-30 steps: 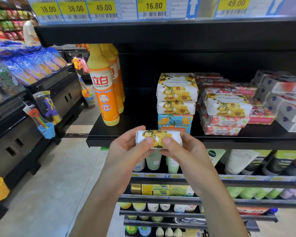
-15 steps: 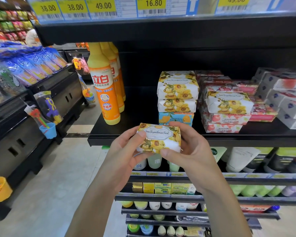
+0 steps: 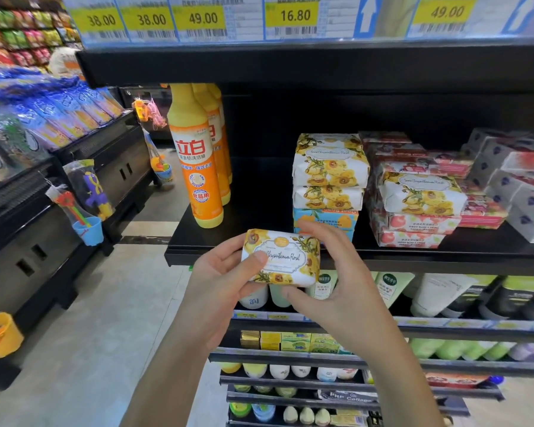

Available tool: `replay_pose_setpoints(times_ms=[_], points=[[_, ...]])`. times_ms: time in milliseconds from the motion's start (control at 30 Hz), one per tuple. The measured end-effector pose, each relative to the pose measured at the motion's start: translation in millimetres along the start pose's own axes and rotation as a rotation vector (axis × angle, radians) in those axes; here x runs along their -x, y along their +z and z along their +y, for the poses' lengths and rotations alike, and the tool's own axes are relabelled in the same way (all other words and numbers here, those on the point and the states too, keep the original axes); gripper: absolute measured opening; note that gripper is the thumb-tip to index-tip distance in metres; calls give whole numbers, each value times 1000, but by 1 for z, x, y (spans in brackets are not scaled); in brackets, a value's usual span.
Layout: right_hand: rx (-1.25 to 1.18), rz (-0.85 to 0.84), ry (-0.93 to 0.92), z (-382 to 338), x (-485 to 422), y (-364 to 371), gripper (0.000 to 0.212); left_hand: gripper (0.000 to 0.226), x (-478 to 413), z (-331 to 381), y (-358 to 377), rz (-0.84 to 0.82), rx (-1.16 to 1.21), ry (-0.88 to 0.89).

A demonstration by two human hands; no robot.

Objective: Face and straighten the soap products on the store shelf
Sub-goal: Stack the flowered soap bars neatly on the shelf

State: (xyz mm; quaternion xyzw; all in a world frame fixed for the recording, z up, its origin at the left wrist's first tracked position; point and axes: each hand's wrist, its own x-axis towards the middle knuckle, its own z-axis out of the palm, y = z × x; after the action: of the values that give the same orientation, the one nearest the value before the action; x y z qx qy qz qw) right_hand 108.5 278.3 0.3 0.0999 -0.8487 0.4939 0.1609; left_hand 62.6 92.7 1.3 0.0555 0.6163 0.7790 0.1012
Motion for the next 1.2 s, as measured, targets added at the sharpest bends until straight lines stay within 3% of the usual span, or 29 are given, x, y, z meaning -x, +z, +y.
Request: replay_pose_setpoints(times_ms=[233,467,567,733,833,967,1100,1200], points=[[436,25,-230,-13,-30,31,81,41,-9,12,-22,-2,-11,27],[563,-20,-268,-31,-54,47,78,36,-18,21,-45,-3,-75,64],[557,-65,-207,-36,-63,53,77,31,-23,23,-54,0,-251,169],[647,-113,-117,-41,-83,55,78,44,-33,16,-85,82,-906,425],[736,-146,-71,-40,-93,56,76,54,-41,5,-96,47,-1180,471],[813,-188,-49,-37,-104,61,75,63,-53,-16,-101,24,-1380,467],[816,-237,-10,-30,-113,67,72,59,-59,-29,-106,114,-1384,617],[786,-275,53,-28,-117,67,71,61,-60,-33,-108,131,-1373,628]])
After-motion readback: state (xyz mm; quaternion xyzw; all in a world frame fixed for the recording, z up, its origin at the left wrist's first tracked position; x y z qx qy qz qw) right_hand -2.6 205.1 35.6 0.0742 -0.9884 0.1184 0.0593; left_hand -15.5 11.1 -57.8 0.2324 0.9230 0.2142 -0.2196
